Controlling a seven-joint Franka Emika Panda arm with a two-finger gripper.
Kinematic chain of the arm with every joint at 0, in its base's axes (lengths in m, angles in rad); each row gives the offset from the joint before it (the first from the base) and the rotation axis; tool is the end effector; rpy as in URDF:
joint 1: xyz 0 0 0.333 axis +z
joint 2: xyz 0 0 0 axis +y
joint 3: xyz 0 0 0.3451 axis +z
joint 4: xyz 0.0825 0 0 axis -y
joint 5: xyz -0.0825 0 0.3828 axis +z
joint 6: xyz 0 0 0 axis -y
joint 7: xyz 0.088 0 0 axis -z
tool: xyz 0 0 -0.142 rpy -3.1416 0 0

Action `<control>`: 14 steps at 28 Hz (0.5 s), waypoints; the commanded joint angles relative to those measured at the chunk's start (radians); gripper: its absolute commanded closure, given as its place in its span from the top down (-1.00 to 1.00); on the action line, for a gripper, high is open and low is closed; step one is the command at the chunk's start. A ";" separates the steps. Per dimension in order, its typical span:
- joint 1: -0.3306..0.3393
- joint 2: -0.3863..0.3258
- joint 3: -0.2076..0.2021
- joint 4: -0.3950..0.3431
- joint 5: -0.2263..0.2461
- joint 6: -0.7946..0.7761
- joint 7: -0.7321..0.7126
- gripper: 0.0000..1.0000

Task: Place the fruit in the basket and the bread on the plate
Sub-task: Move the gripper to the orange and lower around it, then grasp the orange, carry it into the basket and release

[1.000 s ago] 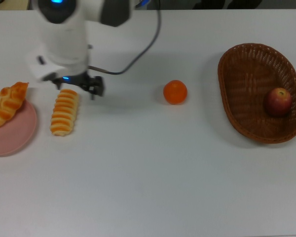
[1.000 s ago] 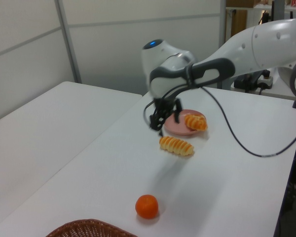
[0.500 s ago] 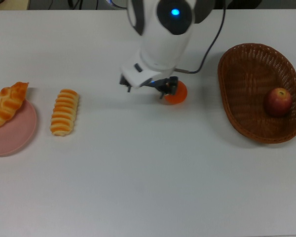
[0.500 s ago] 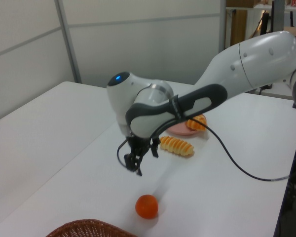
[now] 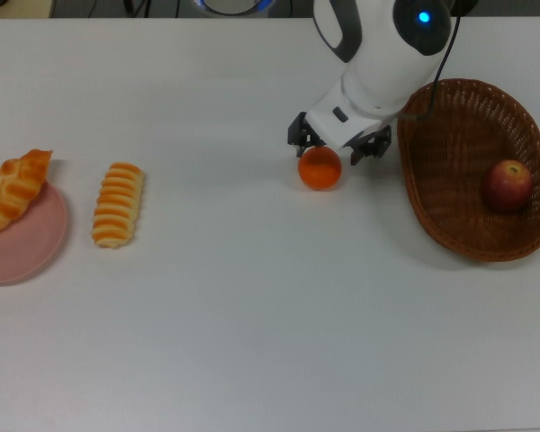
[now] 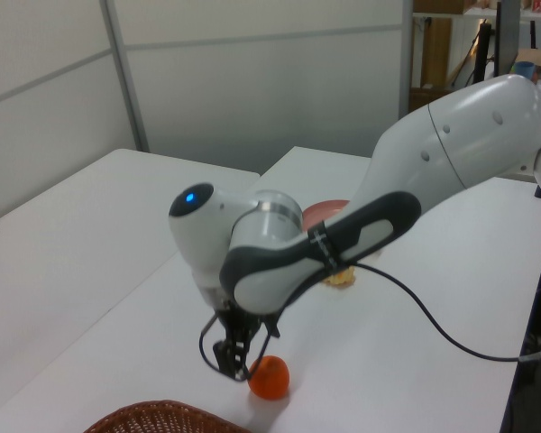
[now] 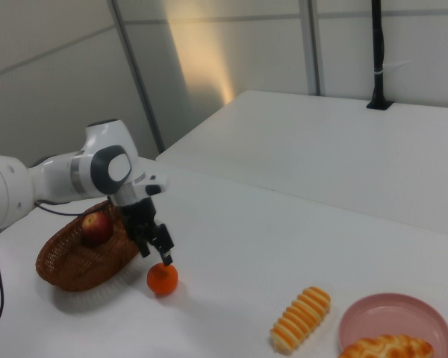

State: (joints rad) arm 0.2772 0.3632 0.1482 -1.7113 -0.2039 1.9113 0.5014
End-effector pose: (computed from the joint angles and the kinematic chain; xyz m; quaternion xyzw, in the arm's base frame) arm 0.5942 0.2376 0.3624 0.9947 0.0011 -0.0405 0.0946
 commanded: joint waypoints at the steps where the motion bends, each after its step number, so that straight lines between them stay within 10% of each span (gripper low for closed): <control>1: 0.036 -0.021 -0.018 -0.065 -0.005 0.051 0.031 1.00; 14: -0.003 -0.007 -0.033 -0.094 -0.041 0.121 0.028 1.00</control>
State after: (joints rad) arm 0.2999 0.3654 0.1288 -1.7749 -0.2107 1.9783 0.5196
